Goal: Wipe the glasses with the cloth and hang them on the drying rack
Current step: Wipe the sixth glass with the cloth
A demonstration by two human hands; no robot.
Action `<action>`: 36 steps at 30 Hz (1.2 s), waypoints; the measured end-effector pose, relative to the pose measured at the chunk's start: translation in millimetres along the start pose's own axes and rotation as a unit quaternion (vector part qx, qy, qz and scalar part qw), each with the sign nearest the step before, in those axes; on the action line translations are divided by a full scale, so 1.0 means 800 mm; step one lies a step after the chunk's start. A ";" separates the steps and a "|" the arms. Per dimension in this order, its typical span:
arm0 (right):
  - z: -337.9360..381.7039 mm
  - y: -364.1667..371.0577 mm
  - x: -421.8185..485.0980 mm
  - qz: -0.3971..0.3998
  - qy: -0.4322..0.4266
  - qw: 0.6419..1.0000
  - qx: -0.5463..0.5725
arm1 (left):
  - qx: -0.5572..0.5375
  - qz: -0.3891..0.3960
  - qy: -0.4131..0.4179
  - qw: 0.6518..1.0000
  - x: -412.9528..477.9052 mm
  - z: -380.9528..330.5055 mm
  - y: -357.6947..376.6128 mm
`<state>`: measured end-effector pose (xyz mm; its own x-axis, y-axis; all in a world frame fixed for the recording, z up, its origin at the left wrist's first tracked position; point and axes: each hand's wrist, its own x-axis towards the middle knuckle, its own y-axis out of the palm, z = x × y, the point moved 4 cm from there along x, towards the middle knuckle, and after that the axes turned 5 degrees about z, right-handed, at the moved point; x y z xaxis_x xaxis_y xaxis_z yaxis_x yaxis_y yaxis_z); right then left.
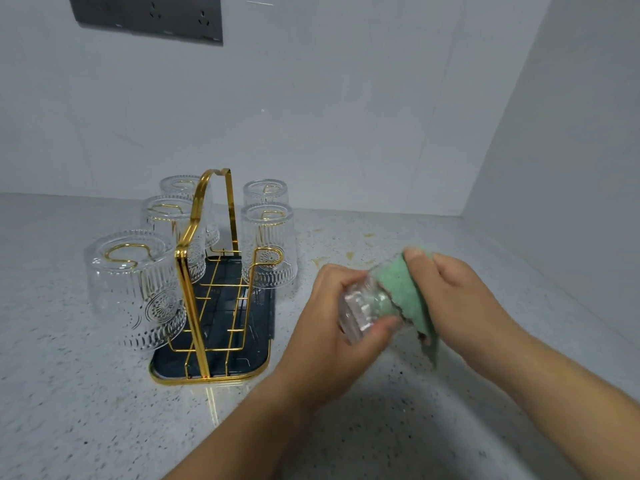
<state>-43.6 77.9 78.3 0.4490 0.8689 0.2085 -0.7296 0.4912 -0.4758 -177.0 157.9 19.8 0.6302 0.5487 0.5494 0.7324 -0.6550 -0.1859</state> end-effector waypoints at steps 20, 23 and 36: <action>-0.008 -0.026 -0.022 -0.235 -0.031 0.888 0.393 | -0.208 0.007 -0.214 0.954 0.000 0.026 -0.001; -0.016 -0.018 -0.037 -0.188 0.028 0.841 0.506 | -0.267 -0.033 -0.222 0.937 0.005 0.027 -0.005; 0.005 0.068 -0.072 -0.009 0.065 0.778 0.625 | -0.288 -0.219 -0.129 0.923 0.035 -0.044 0.022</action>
<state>-111.6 54.8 43.7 0.4545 0.8872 0.0788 -0.6171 0.2499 0.7462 -155.4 143.1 60.8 0.4005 0.8836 0.2428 0.7193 -0.4673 0.5140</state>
